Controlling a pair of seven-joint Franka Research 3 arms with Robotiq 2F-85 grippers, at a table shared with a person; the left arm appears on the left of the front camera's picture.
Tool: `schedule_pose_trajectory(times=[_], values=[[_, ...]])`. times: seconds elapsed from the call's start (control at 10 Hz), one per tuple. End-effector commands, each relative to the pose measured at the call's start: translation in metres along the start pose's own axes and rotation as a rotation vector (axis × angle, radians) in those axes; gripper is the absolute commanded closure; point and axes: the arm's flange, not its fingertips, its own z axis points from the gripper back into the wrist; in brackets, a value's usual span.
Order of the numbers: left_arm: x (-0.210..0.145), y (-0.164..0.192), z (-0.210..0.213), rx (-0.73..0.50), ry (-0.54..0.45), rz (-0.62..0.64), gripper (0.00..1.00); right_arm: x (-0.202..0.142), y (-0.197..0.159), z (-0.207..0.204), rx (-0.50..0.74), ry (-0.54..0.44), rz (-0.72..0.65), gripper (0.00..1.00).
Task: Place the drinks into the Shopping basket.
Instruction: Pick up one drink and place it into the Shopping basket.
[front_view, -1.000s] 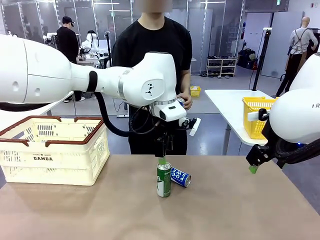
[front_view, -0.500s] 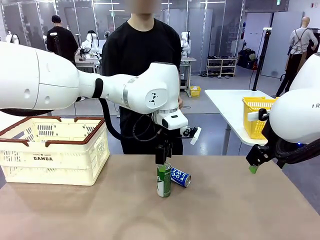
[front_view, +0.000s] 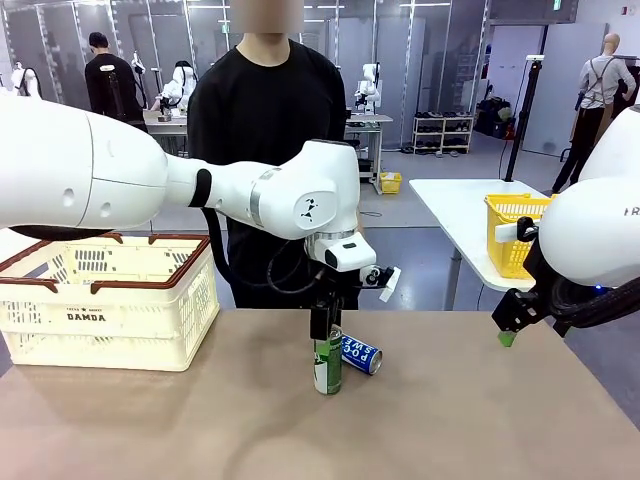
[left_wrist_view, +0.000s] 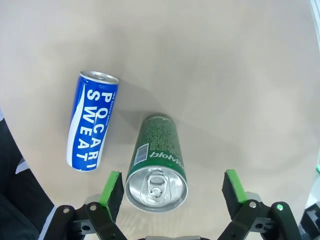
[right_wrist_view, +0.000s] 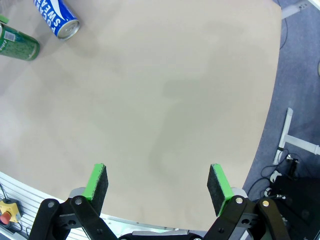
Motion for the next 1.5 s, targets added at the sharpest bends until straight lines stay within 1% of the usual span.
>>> schedule_pose_trajectory(times=[0.0, 0.2, 0.4, 0.7, 0.8, 0.9, 1.0, 1.1, 1.2, 1.3, 1.4], values=[[0.001, 0.004, -0.007, -0.007, 0.004, 0.03, 0.0, 0.0, -0.002, 0.001, -0.001, 0.003, 0.018, 0.0], [-0.001, 0.006, -0.018, -0.017, -0.012, 0.036, 0.0, 0.0, -0.002, 0.001, -0.001, 0.003, 0.018, 0.0], [-0.002, 0.006, -0.024, -0.024, -0.004, 0.054, 0.0, 0.0, -0.002, 0.001, -0.001, 0.003, 0.018, 0.0], [-0.004, 0.006, -0.026, -0.029, -0.012, 0.072, 0.0, 0.0, -0.002, 0.001, -0.001, 0.003, 0.018, 0.0], [-0.007, 0.007, -0.027, -0.025, -0.02, 0.068, 0.2, 0.0, -0.002, 0.001, -0.001, 0.003, 0.018, 0.0], [-0.008, 0.007, -0.028, -0.027, -0.022, 0.072, 0.2, 0.0, -0.002, 0.001, -0.001, 0.003, 0.018, 0.0], [-0.01, 0.008, -0.03, -0.028, -0.02, 0.074, 0.39, 0.0, -0.002, 0.001, -0.001, 0.003, 0.018, 0.0], [-0.011, 0.009, -0.031, -0.029, -0.022, 0.074, 0.23, 0.0, -0.002, 0.001, -0.001, 0.003, 0.018, 0.0], [-0.012, 0.009, -0.032, -0.028, -0.036, 0.078, 0.58, 0.0, -0.002, 0.001, -0.001, 0.003, 0.018, 0.0], [-0.013, 0.01, -0.033, -0.027, -0.041, 0.085, 0.42, 0.0, -0.002, 0.001, -0.001, 0.003, 0.018, 0.0], [-0.014, 0.01, -0.033, -0.032, -0.043, 0.087, 0.77, 0.0, -0.002, 0.001, -0.001, 0.003, 0.018, 0.0]])
